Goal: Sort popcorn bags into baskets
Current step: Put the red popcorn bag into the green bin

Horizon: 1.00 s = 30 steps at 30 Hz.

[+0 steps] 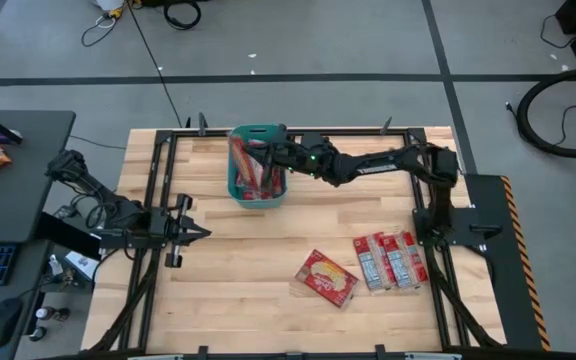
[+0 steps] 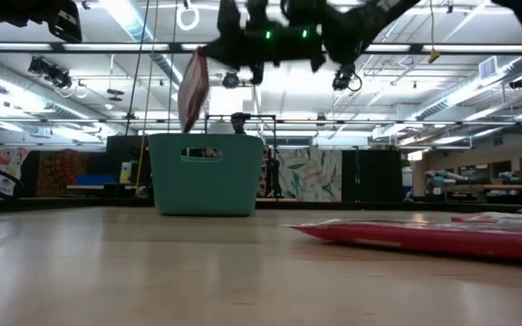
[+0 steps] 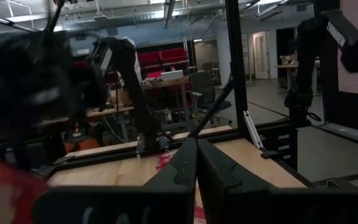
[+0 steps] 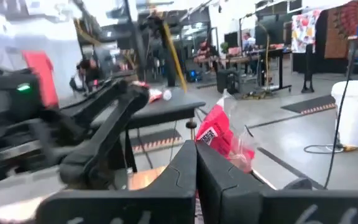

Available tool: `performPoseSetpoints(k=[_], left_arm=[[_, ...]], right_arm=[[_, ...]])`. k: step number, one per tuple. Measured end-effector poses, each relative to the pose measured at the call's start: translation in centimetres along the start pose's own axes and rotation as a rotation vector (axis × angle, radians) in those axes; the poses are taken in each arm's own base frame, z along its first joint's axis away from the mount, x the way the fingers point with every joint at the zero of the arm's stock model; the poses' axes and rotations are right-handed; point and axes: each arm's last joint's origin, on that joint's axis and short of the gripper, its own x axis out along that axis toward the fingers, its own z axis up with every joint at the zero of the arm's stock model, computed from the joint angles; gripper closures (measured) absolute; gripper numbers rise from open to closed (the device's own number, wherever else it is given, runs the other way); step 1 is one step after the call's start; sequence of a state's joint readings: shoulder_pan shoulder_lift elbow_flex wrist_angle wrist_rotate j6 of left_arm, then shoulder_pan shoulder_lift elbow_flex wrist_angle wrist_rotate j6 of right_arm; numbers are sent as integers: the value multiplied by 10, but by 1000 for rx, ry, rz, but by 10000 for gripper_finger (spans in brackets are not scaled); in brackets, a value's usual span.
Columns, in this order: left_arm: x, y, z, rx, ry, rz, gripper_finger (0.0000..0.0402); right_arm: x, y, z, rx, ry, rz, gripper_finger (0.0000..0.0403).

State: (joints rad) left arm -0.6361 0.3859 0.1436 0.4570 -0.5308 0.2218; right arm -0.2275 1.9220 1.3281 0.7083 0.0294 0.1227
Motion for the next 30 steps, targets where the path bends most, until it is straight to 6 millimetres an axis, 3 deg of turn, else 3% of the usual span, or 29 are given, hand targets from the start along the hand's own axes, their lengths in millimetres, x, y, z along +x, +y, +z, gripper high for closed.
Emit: performPoseSetpoints(k=[8, 12, 24, 30], left_arm=[[0, 0, 0, 4, 4, 0, 388], [0, 0, -1, 9, 13, -3, 388], [0, -1, -3, 18, 27, -6, 388], [0, -1, -3, 18, 27, -6, 388]], right_arm=[[13, -53, -53, 102, 80, -79, 398], [12, -69, -68, 142, 142, -114, 396], [11, -74, -70, 165, 174, -123, 388], [8, -76, -81, 260, 293, -147, 351]])
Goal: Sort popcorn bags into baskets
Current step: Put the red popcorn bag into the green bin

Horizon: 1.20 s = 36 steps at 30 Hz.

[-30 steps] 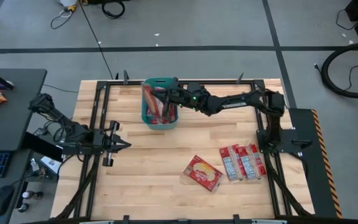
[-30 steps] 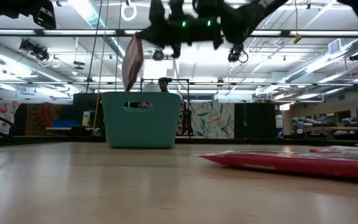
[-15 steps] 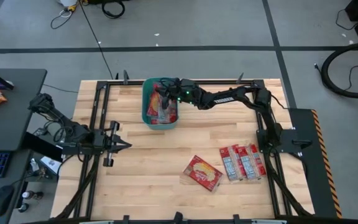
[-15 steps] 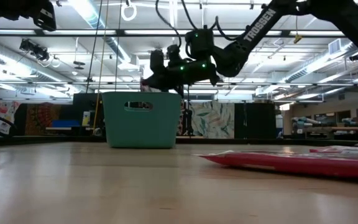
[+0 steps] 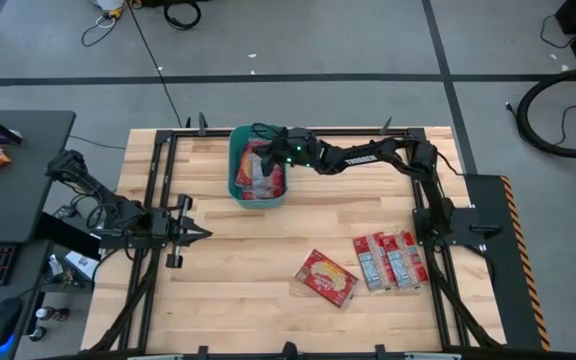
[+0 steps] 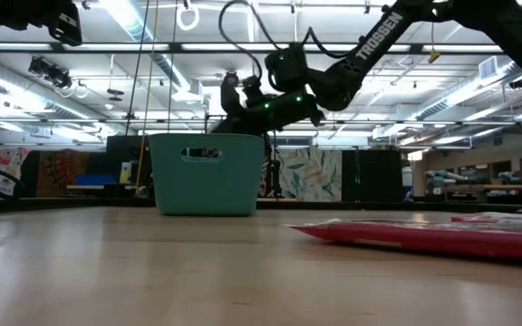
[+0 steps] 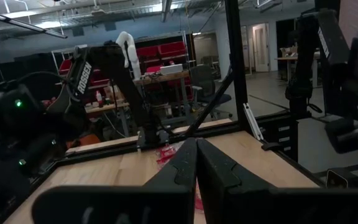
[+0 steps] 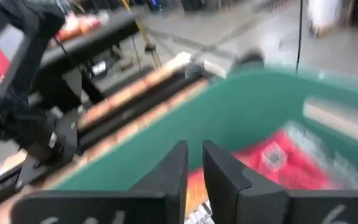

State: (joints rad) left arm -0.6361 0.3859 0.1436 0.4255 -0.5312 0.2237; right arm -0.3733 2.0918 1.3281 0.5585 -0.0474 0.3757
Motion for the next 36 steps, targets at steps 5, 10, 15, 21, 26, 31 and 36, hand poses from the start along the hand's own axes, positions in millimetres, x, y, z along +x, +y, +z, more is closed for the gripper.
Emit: performPoseSetpoints(k=[5, 10, 15, 21, 26, 31, 36], left_arm=[[0, 0, -1, 3, 5, -1, 388], [0, 0, -1, 5, 8, -2, 388], [0, 0, -1, 7, 11, -2, 388], [0, 0, -1, 6, 10, -2, 388], [0, 0, -1, 4, 11, -2, 388], [0, 0, -1, 4, 10, -2, 388], [0, 0, -1, 4, 10, -2, 388]], right_arm=[[-9, 7, 3, 24, 149, -23, 322], [-24, 30, 5, -114, 215, -165, 322], [-51, 49, 17, -159, 296, -284, 322], [-82, 59, 11, -153, 511, -398, 323], [-104, 70, -7, -129, 741, -443, 323], [-127, 84, -29, -141, 956, -533, 318], [-153, 97, -44, -132, 1117, -668, 309]])
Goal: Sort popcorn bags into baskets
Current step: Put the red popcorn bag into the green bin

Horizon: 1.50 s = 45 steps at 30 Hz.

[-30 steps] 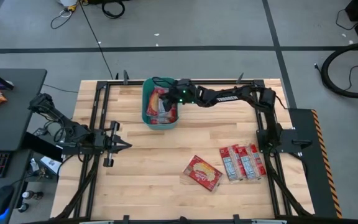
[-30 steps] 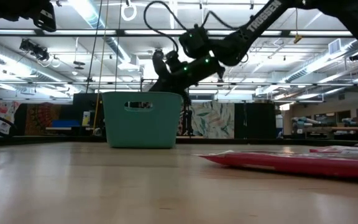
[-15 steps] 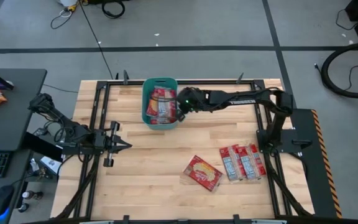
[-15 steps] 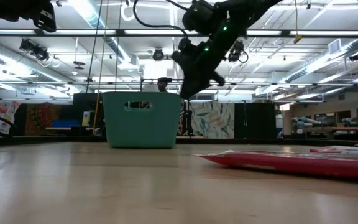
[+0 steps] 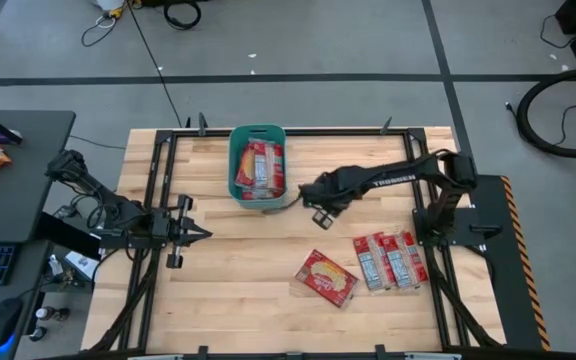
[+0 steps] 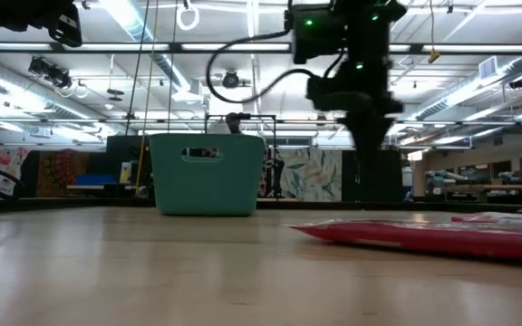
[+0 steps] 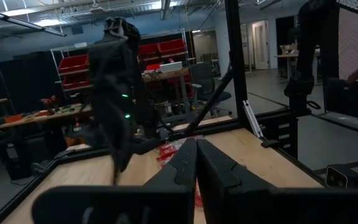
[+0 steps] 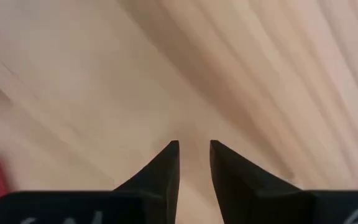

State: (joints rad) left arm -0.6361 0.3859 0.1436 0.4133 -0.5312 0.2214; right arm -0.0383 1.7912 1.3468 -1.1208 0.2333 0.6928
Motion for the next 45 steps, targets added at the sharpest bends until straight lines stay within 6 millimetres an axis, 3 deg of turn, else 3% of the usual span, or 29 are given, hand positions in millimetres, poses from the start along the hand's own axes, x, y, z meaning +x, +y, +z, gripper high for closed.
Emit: performPoseSetpoints(k=[10, 19, 29, 45], left_arm=[[0, 0, 0, 0, 0, 0, 388], [0, 0, 0, -1, 0, 0, 388], [0, 0, 0, -1, 0, 0, 388], [0, 0, 0, -2, 0, 0, 388]], right_arm=[[6, 14, -67, 119, 281, -171, 267], [15, 32, -120, 192, 429, -216, 216], [22, 38, -153, 303, 459, -288, 182], [49, 34, -182, 383, 450, -318, 190]])
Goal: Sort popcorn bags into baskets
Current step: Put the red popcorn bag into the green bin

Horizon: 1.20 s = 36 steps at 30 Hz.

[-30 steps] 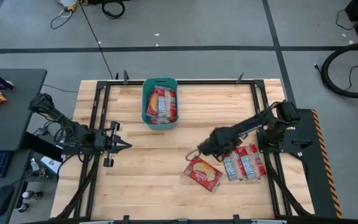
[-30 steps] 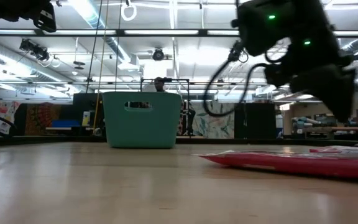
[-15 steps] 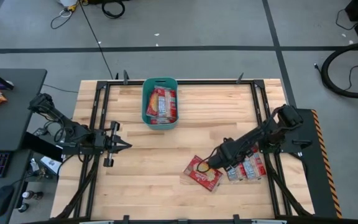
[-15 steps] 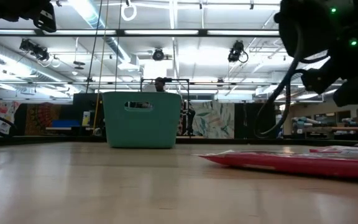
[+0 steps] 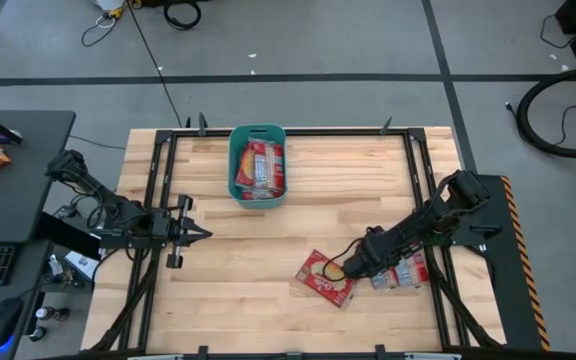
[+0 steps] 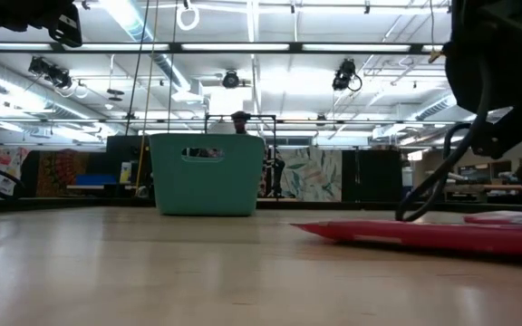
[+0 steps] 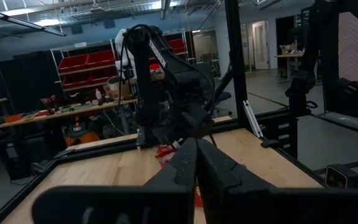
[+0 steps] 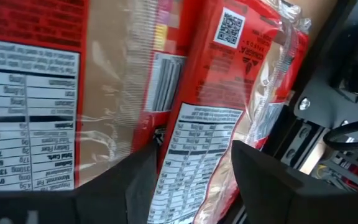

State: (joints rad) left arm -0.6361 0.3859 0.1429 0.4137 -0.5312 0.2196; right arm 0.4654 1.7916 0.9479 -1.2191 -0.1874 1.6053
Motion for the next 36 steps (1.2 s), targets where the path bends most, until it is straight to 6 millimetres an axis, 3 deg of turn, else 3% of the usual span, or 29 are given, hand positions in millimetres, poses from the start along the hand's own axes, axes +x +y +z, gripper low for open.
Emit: performPoseSetpoints(k=[4, 15, 19, 23, 28, 36], left_arm=[[0, 0, 0, 0, 0, 0, 388], [0, 0, 0, 0, 0, 0, 388], [0, 0, 0, 0, 0, 0, 388], [0, 0, 0, 1, 0, 0, 388], [0, 0, 0, 1, 0, 0, 388], [0, 0, 0, 1, 0, 0, 388]], right_arm=[[3, -1, -1, -14, -4, -4, 218], [4, 0, -2, -72, -10, 1, 362], [-1, 1, -2, -116, -24, 7, 394], [-22, 4, -3, -139, -90, 16, 389], [-62, 2, 2, -150, -242, 10, 395], [-126, 8, 15, -150, -618, 187, 390]])
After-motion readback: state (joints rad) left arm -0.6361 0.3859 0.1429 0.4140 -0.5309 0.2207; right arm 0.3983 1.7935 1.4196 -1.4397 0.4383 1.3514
